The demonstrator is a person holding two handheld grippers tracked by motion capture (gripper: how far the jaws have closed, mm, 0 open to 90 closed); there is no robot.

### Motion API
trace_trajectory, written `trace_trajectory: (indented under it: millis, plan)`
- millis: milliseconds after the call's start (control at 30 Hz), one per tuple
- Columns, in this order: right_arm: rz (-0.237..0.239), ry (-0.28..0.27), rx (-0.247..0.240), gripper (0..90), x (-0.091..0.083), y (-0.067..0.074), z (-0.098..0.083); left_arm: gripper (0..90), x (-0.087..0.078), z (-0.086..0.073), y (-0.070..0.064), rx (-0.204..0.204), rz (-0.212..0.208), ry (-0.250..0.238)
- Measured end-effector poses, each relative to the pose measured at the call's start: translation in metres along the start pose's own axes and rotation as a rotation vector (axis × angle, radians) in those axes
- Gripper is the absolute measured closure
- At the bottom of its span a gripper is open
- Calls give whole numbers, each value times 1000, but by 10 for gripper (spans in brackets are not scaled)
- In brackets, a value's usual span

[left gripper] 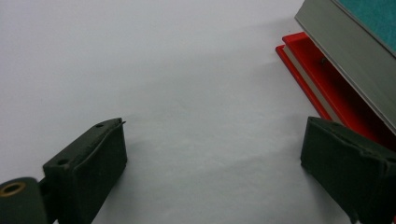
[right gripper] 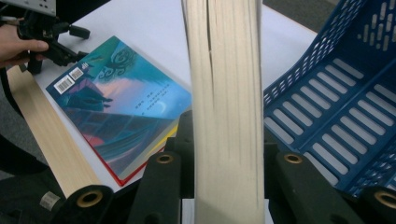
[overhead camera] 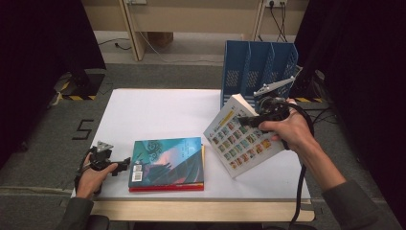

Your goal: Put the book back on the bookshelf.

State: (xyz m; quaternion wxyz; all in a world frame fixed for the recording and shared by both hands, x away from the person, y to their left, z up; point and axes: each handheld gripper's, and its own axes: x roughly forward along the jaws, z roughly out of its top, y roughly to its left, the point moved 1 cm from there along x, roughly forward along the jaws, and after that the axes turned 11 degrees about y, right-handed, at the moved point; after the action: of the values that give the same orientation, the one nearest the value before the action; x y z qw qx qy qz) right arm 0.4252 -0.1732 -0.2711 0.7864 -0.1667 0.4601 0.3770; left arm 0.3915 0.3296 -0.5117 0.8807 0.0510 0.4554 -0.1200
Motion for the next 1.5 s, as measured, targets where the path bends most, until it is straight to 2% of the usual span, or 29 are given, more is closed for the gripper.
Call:
trace_trajectory:
  millis: [167,333,433,533,800,1033,1100,1267,1500]
  plan:
    - [-8,24,-14,724,5,2,7,57,0,0,0,-2,-1,-3]
    - [-20,37,2,723,7,0,10,56,0,0,0,0,-2,-4]
    - [-23,39,40,716,10,-3,11,55,0,0,0,-2,0,-4]
    - [-48,62,32,715,13,-2,17,55,0,0,0,-1,0,-5]
    - [-28,72,10,697,21,5,27,54,0,-1,0,2,-1,-6]
    - [-13,85,39,647,22,4,25,54,0,-1,0,3,-2,-7]
    - [-35,91,9,685,23,5,26,53,0,-1,0,0,-1,-6]
    - [18,96,43,655,26,8,30,53,0,-1,0,2,-1,-6]
    - [30,107,67,659,27,2,33,52,0,-1,0,2,-2,-6]
